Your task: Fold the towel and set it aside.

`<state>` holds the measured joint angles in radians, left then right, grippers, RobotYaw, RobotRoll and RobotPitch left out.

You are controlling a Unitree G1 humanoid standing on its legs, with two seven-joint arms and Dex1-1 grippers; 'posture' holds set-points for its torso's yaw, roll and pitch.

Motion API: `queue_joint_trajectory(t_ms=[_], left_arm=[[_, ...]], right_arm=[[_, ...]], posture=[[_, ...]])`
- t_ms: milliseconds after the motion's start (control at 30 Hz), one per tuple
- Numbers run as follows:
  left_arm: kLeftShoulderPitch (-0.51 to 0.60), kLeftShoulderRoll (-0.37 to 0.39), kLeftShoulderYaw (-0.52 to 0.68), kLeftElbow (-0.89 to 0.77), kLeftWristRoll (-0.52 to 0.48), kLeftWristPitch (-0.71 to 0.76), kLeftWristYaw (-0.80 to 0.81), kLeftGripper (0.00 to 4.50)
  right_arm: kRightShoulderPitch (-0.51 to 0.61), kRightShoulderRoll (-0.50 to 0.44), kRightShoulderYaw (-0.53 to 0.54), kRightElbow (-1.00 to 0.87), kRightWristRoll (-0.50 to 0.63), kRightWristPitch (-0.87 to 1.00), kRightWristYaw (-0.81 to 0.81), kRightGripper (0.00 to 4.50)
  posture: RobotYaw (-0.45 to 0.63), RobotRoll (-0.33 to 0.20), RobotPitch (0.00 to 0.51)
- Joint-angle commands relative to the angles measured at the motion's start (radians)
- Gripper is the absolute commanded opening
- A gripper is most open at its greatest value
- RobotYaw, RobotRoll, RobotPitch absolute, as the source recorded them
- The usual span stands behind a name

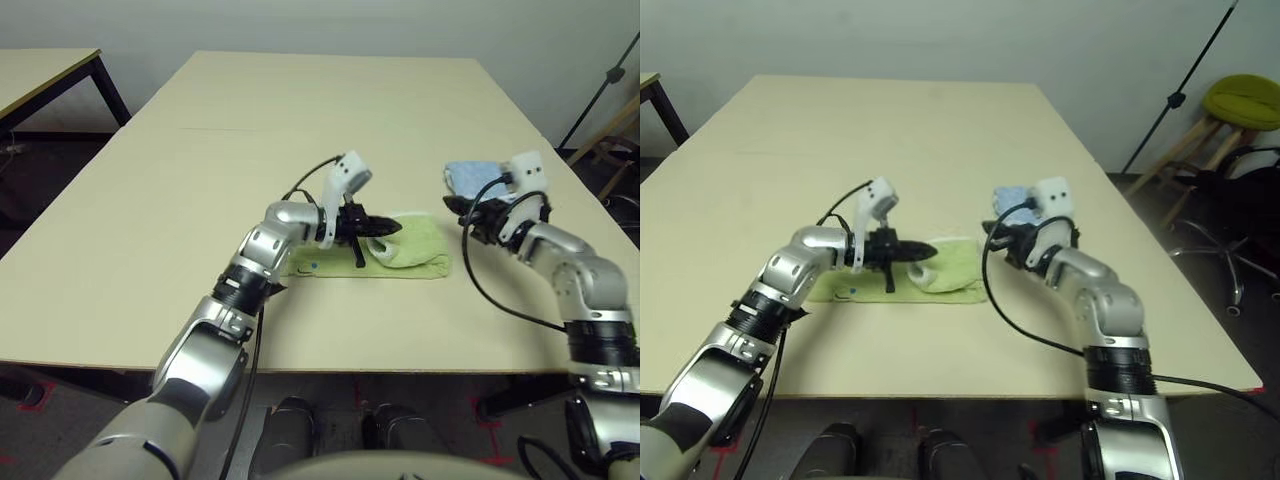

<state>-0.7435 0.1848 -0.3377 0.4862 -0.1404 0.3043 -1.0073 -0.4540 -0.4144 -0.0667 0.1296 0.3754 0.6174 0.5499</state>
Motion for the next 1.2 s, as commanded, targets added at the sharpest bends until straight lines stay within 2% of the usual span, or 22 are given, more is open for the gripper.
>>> queue_joint_trajectory(t_ms=[33, 267, 567, 700, 833, 933, 1033, 1200], left_arm=[[-0.026, -0.014, -0.019, 0.066, 0.048, -0.05, 0.009, 0.03], [-0.002, -0.008, -0.009, 0.163, 0.097, -0.097, 0.022, 0.03], [0.038, 0.018, 0.032, 0.144, 0.088, -0.074, 0.019, 0.03], [0.062, 0.025, 0.083, 0.074, 0.042, -0.001, 0.024, 0.03], [0.116, 0.027, 0.226, -0.188, -0.14, 0.243, 0.064, 0.03], [0.149, 0.039, 0.333, -0.395, -0.272, 0.445, 0.138, 0.61], [0.175, 0.046, 0.436, -0.554, -0.367, 0.636, 0.261, 1.6], [0.222, 0.042, 0.576, -0.738, -0.427, 0.968, 0.489, 3.31]], right_arm=[[-0.03, 0.027, 0.023, 0.078, -0.042, -0.047, -0.012, 0.0], [-0.043, 0.066, 0.071, 0.252, -0.123, -0.123, -0.011, 0.0], [-0.029, 0.073, 0.101, 0.3, -0.185, -0.202, 0.012, 0.0], [-0.028, 0.081, 0.091, 0.277, -0.179, -0.216, 0.031, 0.0], [-0.034, 0.065, 0.087, 0.239, -0.181, -0.251, 0.059, 0.0], [-0.036, 0.06, 0.08, 0.207, -0.181, -0.29, 0.068, 0.59], [-0.028, 0.051, 0.075, 0.172, -0.147, -0.316, 0.137, 1.67], [-0.023, 0.019, 0.071, 0.136, -0.128, -0.368, 0.213, 3.53]], posture=[[0.05, 0.0, 0.06], [0.05, 0.0, 0.052], [0.06, 0.0, 0.052], [0.05, 0.0, 0.054], [0.06, 0.0, 0.055], [0.06, 0.0, 0.059], [0.07, 0.0, 0.064], [0.09, 0.0, 0.076]])
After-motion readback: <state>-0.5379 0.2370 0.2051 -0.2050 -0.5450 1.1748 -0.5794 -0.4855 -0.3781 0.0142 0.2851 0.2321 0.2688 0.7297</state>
